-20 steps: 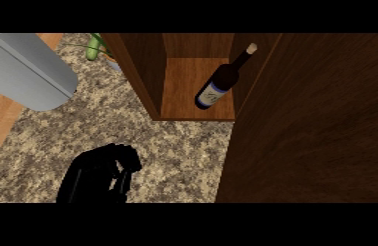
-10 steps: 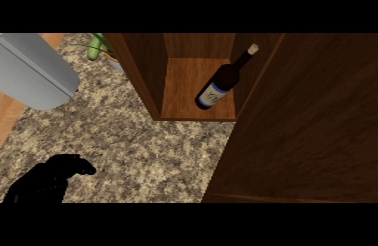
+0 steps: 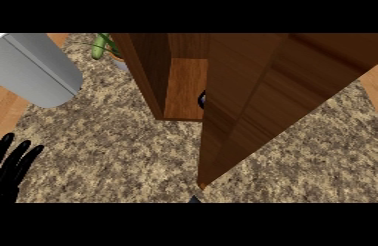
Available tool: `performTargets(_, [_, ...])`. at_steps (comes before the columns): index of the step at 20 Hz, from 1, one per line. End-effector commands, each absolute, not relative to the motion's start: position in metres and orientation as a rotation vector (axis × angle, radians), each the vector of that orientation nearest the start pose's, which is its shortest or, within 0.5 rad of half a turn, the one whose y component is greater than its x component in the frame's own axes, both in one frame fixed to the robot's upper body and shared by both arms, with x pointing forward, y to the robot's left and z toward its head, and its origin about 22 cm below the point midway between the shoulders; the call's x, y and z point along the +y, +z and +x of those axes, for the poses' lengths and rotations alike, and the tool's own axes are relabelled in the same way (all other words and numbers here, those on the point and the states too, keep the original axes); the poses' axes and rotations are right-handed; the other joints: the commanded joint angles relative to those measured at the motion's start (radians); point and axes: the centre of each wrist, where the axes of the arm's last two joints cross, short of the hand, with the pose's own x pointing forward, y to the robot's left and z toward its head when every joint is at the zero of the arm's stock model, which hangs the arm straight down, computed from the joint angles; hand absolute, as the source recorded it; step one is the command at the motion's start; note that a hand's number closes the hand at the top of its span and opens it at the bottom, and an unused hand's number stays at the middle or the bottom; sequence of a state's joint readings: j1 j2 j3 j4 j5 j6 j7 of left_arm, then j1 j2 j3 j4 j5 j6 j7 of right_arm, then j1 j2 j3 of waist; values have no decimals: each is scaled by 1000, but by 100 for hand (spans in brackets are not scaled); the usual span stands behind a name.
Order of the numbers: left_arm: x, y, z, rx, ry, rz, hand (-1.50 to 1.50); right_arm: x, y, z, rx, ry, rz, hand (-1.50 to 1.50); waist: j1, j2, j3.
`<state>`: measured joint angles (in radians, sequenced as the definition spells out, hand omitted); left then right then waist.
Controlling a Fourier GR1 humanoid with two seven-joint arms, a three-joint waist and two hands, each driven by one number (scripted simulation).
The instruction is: Pick up the wine, place it into the cabinet and close the cabinet
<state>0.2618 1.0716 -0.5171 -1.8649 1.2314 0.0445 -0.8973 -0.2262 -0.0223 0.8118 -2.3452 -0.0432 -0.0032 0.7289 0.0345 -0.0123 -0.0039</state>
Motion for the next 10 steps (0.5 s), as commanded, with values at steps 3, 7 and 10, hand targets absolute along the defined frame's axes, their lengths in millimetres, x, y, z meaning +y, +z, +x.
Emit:
performTargets(3, [370, 44, 127, -1851, 232, -392, -150, -55, 193, 105, -1691, 831, 751, 150, 10, -3, -1])
performTargets(7, [384, 55, 137, -1874, 190, -380, -150, -42, 192, 125, -1822, 700, 686, 150, 15, 3, -1])
performTargets(10, [395, 60, 133, -1878, 177, -387, -150, -41, 204, 132, -1831, 639, 662, 150, 27, 2, -2])
